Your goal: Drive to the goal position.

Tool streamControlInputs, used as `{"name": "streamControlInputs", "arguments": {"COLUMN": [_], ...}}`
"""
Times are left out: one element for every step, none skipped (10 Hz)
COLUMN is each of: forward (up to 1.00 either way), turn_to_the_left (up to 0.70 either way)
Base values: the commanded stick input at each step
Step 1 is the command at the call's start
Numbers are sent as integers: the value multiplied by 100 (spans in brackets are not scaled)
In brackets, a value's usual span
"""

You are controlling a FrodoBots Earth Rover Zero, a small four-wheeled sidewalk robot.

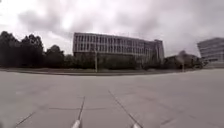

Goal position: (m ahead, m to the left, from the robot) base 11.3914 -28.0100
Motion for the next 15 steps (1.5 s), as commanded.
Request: {"name": "streamControlInputs", "arguments": {"forward": [70,70,70,70,70,70,70,70,70,70,70,70,70,70,70], "turn_to_the_left": [-35,-35,-35,-35,-35,-35,-35,-35,-35,-35,-35,-35,-35,-35,-35]}}
